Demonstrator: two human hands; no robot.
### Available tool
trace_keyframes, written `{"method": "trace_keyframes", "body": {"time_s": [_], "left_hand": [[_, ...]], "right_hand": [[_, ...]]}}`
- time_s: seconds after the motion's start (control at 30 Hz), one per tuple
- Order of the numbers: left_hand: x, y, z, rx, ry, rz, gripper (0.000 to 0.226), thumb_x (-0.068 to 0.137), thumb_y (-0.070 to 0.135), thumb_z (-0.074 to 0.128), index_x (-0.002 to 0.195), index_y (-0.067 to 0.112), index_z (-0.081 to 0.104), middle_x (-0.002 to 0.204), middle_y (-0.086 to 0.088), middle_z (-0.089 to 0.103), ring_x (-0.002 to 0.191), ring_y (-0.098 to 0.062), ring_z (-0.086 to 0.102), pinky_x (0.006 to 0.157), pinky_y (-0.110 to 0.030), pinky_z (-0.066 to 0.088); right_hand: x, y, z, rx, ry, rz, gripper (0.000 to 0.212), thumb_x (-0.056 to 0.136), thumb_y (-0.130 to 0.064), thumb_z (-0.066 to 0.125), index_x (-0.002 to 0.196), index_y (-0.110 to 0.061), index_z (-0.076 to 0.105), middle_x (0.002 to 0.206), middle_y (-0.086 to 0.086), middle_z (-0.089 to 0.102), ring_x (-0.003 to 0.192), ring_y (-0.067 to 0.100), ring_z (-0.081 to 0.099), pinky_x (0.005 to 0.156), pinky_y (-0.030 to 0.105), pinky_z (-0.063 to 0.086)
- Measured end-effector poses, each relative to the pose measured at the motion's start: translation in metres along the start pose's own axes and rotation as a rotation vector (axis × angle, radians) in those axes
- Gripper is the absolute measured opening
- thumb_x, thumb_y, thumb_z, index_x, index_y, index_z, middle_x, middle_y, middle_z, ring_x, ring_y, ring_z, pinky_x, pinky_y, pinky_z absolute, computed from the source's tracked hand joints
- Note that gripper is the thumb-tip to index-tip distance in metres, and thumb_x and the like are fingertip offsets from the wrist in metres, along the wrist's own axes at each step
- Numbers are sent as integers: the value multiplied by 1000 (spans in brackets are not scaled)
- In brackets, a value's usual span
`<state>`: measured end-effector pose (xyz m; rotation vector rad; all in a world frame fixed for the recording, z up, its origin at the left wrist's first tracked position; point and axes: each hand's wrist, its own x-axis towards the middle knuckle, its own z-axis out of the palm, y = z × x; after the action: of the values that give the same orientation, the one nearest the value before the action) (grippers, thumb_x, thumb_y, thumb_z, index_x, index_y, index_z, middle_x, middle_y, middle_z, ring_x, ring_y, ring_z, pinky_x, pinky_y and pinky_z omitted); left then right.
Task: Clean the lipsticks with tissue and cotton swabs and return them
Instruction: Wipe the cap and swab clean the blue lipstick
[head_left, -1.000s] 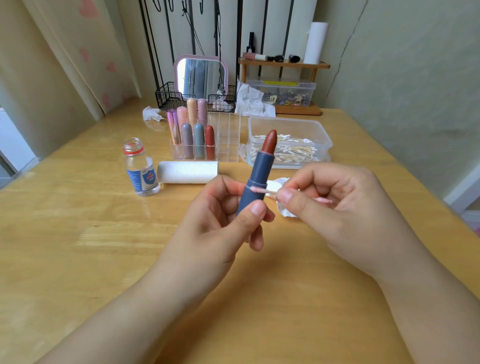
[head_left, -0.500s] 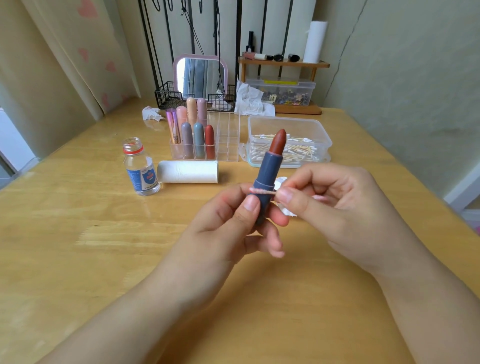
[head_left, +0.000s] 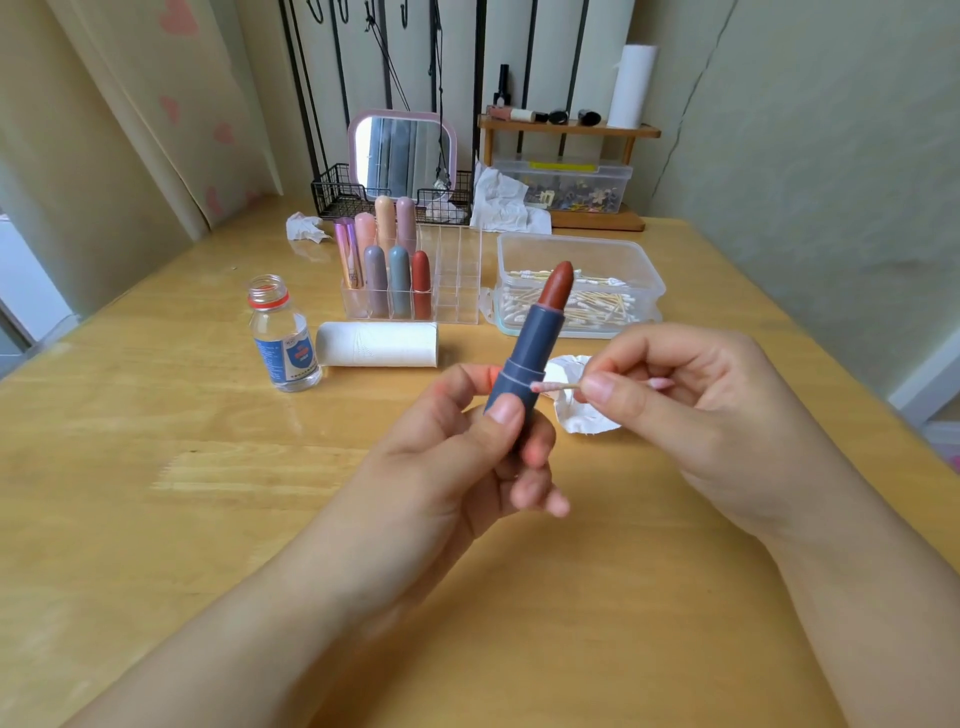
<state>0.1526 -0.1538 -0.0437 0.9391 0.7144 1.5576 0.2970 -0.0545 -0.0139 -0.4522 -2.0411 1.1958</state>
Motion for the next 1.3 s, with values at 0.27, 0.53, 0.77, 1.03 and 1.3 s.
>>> {"method": "trace_keyframes", "body": {"time_s": [0.27, 0.53, 0.77, 1.03, 1.3], "left_hand": [[5, -5, -5, -7, 41, 16, 34, 90, 25, 43, 86, 12, 74, 70, -5, 54, 53, -13, 44, 64, -29, 51], [5, -4, -10, -165, -101, -18, 29, 87, 30, 64, 103, 6, 61, 73, -2, 49, 56, -13, 41, 65, -31, 49], [5, -5, -7, -131, -49, -20, 15, 84, 18, 58, 95, 8, 59, 71, -5, 52, 58, -15, 49, 66, -32, 51], [7, -8, -8, -70, 25, -8, 32, 86, 28, 47, 86, 9, 73, 64, -4, 51, 53, -14, 46, 60, -31, 50], [8, -5, -11, -121, -53, -67, 34, 86, 32, 48, 87, 6, 69, 62, -3, 45, 48, -13, 40, 60, -31, 49]], "right_hand": [[0, 2, 7, 44, -10, 19, 19, 78, -32, 66, 75, -14, 67, 67, 34, 52, 58, 43, 51, 57, 47, 43], [-2, -1, 7, -33, 32, 0, 22, 73, -39, 65, 76, -18, 67, 66, 34, 44, 58, 35, 38, 55, 28, 35], [-1, -1, 3, -24, 29, 6, 21, 72, -40, 63, 71, -19, 66, 63, 28, 44, 59, 33, 35, 53, 21, 32], [0, 1, 7, -3, 23, 19, 21, 74, -38, 65, 73, -17, 67, 64, 37, 44, 57, 40, 42, 55, 36, 38], [0, -1, 10, -3, -7, -5, 20, 75, -38, 63, 73, -19, 66, 69, 37, 47, 61, 41, 40, 56, 45, 37]]}}
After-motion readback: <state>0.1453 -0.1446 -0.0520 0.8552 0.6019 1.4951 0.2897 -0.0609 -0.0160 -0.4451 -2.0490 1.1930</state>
